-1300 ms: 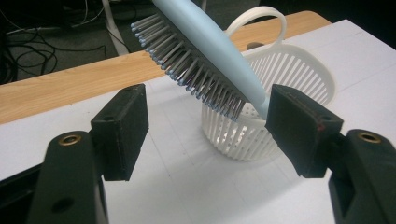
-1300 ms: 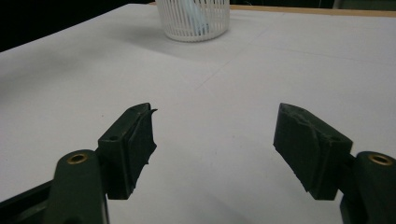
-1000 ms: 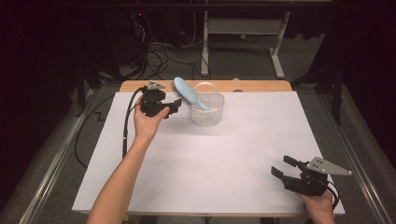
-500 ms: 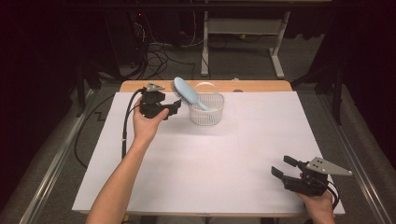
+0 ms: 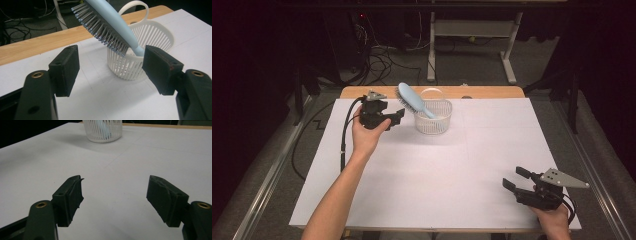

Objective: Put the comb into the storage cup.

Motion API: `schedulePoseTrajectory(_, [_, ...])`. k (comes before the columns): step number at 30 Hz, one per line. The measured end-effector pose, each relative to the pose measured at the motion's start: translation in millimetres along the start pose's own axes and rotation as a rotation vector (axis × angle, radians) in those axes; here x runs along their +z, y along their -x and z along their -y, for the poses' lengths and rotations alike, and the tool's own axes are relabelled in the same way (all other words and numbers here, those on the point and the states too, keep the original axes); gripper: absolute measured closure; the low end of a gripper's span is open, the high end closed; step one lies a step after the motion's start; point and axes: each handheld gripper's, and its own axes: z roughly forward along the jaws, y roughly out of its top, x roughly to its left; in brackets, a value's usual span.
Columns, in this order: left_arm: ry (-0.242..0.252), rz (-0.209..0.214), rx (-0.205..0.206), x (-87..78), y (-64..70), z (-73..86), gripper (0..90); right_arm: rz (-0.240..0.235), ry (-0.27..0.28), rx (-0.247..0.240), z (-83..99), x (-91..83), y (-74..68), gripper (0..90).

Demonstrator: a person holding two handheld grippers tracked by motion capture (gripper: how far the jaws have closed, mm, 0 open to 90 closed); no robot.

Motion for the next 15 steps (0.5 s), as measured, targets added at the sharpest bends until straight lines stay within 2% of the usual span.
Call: schedulePoseTrajectory(15, [0.013, 0.004, 0.008, -7.4, 0.2, 6.0, 30.7, 0.004, 0.0, 0.002, 0.0, -0.2, -0.1, 29.2])
